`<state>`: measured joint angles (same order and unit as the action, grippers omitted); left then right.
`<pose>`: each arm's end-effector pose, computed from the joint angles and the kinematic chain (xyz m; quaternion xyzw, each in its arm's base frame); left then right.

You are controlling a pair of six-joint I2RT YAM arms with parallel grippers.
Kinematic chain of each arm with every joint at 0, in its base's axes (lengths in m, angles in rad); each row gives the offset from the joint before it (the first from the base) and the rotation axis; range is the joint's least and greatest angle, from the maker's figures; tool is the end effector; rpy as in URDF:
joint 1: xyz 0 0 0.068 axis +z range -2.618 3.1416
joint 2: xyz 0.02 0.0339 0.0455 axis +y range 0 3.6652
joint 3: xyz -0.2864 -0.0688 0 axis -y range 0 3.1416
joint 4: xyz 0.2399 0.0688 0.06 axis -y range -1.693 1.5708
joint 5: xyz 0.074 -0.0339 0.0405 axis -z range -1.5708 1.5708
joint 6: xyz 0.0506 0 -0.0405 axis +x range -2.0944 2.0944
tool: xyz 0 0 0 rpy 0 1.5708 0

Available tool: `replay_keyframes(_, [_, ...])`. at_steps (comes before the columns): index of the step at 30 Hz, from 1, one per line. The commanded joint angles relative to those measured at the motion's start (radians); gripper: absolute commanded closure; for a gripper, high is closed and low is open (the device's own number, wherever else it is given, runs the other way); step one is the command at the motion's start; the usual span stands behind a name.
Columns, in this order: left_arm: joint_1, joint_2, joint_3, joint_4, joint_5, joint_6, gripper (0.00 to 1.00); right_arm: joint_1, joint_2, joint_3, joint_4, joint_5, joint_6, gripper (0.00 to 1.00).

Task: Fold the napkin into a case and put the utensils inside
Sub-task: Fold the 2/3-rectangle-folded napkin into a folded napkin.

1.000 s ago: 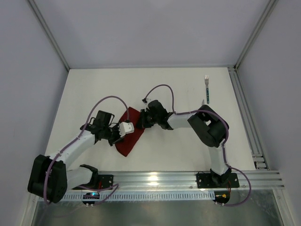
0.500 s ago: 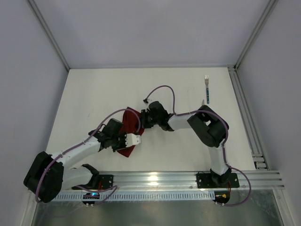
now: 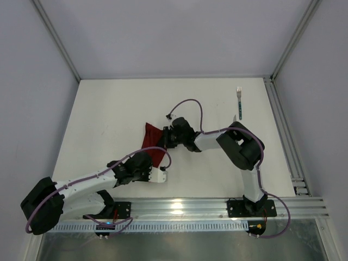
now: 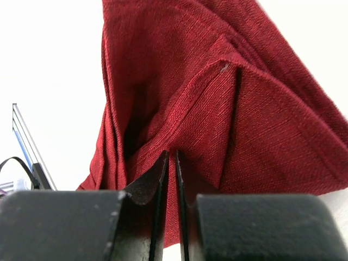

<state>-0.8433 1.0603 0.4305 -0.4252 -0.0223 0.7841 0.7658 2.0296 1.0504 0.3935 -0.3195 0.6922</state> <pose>0.1144 -0.1268 0.1622 0.7008 0.6661 0.0032 0.2552 0.3005 0.3110 0.1372 -0.1072 0.8666 0.4155 0.2548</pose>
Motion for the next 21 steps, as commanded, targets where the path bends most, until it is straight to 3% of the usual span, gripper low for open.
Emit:
replay_keyframes(1, [-0.046, 0.067, -0.042, 0.042, -0.126, -0.017, 0.96, -0.006, -0.017, -0.013, 0.022, 0.004, 0.004, 0.87])
replay_keyframes(8, [-0.072, 0.067, -0.05, 0.034, -0.174, -0.006, 0.97, -0.046, -0.132, -0.069, 0.004, -0.045, -0.045, 0.81])
replay_keyframes(12, [-0.085, 0.075, -0.059, 0.028, -0.212, 0.0, 0.97, -0.06, -0.198, -0.047, -0.088, -0.059, -0.117, 0.72])
replay_keyframes(15, [-0.091, 0.079, -0.059, 0.031, -0.226, 0.0, 0.97, -0.06, -0.226, 0.019, -0.2, -0.033, -0.189, 0.58])
replay_keyframes(20, [-0.112, 0.104, -0.049, 0.025, -0.246, -0.014, 0.97, -0.068, -0.206, 0.12, -0.231, 0.028, -0.18, 0.32])
replay_keyframes(21, [-0.115, 0.107, -0.047, 0.026, -0.249, -0.017, 0.97, -0.068, -0.168, 0.143, -0.248, 0.036, -0.177, 0.32])
